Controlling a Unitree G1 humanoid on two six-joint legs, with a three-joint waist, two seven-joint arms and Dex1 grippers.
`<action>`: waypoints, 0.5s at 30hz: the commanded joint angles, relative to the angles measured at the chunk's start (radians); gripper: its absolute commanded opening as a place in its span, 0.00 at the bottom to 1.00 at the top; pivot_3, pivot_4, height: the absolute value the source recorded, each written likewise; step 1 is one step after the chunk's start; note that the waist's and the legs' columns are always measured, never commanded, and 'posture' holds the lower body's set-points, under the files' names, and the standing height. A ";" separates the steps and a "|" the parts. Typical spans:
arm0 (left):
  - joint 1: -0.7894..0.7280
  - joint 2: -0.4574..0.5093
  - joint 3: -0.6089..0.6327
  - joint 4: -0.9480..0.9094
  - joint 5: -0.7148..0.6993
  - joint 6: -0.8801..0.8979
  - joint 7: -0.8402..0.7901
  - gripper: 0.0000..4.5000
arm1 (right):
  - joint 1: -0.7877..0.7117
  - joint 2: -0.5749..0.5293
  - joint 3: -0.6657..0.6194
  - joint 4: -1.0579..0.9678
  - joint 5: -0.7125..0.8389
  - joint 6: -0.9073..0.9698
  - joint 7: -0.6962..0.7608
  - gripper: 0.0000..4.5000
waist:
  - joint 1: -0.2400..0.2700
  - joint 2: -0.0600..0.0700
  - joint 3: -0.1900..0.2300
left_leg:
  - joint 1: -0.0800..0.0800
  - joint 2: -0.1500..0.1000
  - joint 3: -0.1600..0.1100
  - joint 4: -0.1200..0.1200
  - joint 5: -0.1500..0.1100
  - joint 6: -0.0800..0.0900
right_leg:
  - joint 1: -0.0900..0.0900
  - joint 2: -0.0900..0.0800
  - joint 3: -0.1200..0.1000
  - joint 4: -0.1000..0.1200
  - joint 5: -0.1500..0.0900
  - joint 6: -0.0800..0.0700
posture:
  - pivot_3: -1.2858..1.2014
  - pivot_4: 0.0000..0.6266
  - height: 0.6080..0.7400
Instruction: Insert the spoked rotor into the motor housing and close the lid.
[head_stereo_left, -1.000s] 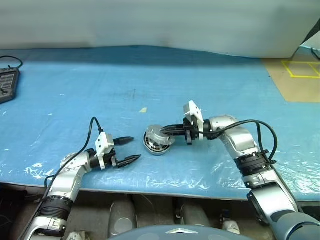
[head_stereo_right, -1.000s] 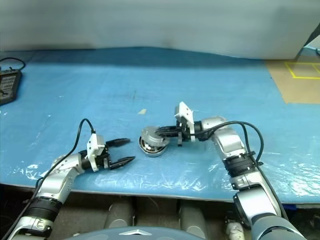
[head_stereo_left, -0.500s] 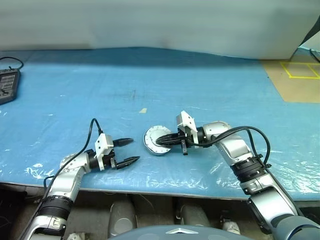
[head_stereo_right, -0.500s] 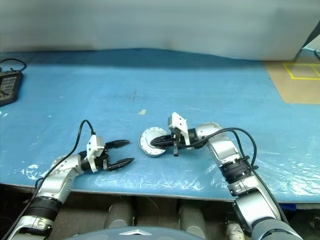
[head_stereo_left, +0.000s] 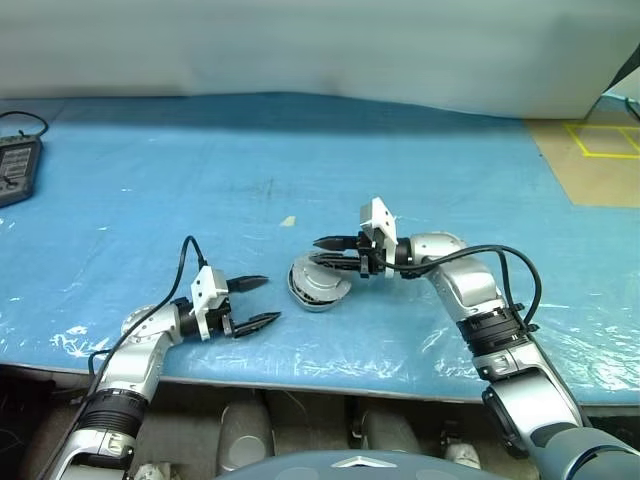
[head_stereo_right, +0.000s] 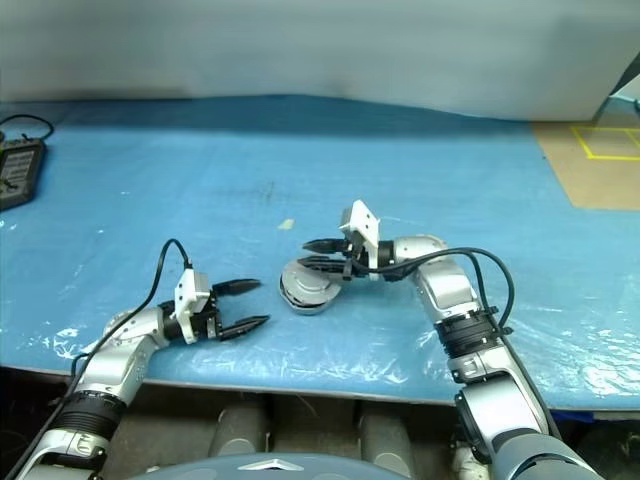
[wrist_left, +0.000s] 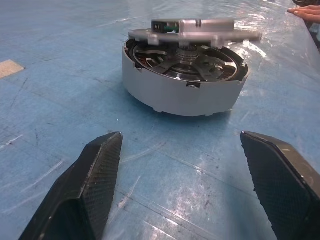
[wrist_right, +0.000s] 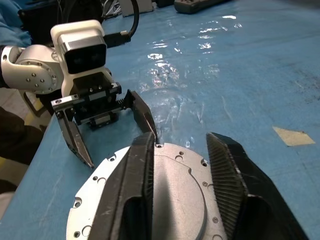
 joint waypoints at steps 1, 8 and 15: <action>0.003 0.005 0.008 -0.022 -0.007 0.001 0.001 0.89 | 0.015 -0.006 0.012 -0.015 0.000 -0.029 0.020 0.69 | 0.000 0.000 0.000 | 0.000 0.000 0.000 -0.001 0.000 0.000 | 0.000 0.000 0.000 -0.001 0.000 0.000 | 0.52 0.24 1.00; 0.006 0.009 0.006 -0.042 -0.009 0.019 0.004 0.89 | 0.028 -0.014 0.048 0.030 -0.063 -0.107 0.022 0.98 | 0.000 0.000 0.000 | 0.000 0.000 0.000 -0.001 0.000 0.000 | 0.000 0.000 0.000 -0.001 0.000 0.000 | 0.52 0.24 1.00; 0.007 0.013 0.007 -0.066 -0.009 0.039 0.008 0.89 | 0.029 -0.012 0.059 0.070 -0.093 -0.163 0.027 0.98 | 0.000 0.000 0.000 | 0.000 0.000 0.000 -0.001 0.000 0.000 | 0.000 0.000 0.000 -0.001 0.000 0.000 | 0.52 0.24 1.00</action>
